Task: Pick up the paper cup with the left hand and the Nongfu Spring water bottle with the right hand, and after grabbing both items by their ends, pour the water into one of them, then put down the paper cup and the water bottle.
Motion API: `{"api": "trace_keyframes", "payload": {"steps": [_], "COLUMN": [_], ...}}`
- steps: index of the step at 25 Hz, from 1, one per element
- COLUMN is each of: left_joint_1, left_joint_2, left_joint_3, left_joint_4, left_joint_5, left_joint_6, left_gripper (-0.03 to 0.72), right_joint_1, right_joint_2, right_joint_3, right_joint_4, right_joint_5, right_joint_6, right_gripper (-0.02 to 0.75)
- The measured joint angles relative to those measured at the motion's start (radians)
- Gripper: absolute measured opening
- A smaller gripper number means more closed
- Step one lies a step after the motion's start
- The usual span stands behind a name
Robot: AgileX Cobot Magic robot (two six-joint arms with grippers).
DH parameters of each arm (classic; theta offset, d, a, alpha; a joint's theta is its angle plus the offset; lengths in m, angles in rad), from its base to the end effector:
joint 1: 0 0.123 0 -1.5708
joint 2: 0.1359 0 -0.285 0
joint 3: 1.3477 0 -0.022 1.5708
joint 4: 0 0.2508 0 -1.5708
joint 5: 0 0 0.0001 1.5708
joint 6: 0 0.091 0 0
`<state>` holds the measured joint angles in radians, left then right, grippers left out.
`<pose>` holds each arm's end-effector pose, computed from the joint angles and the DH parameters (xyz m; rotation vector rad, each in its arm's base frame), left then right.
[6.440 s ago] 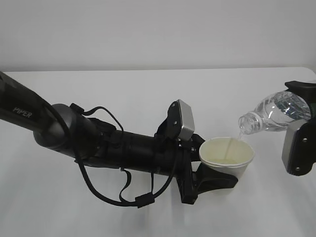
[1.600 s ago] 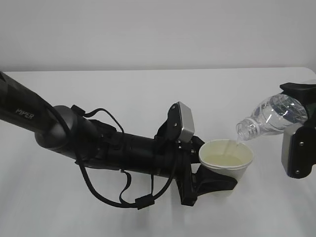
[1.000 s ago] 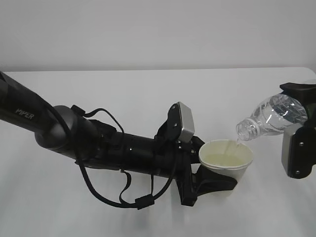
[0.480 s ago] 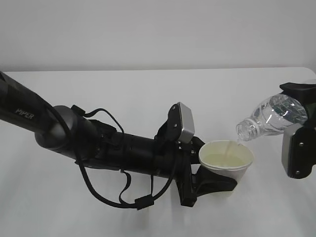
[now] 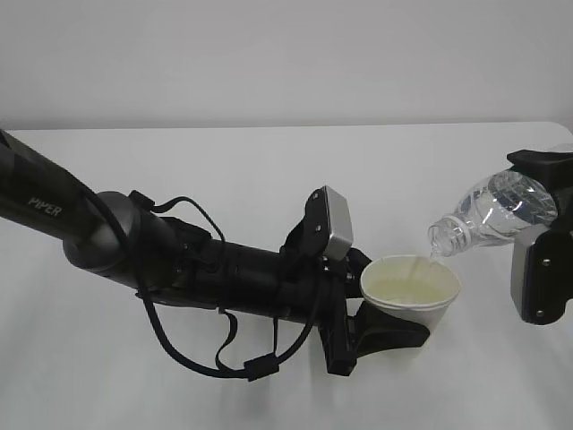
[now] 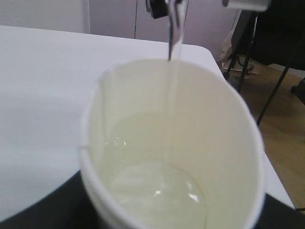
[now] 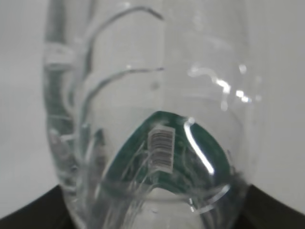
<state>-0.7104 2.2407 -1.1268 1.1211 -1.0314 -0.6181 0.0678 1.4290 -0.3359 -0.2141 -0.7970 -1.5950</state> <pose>0.2631 -0.3190 0.0947 1.3777 1.4540 -1.1952 0.2374 0.0300 0.1882 -1.5806 1.0880 -1.0431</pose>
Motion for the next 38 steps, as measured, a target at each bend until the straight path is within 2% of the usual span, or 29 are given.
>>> {"api": "trace_keyframes", "payload": {"steps": [38], "left_joint_1": [0.0], "left_joint_2": [0.0], "left_joint_3": [0.0], "left_joint_4": [0.004], "left_joint_5": [0.0], "left_joint_6": [0.0], "left_gripper": [0.426], "right_joint_1": [0.0], "right_joint_2": [0.0], "right_joint_3": [-0.001], "right_joint_4": [-0.002], "right_joint_5": [0.0], "right_joint_6": [-0.024], "right_gripper": [0.429]}}
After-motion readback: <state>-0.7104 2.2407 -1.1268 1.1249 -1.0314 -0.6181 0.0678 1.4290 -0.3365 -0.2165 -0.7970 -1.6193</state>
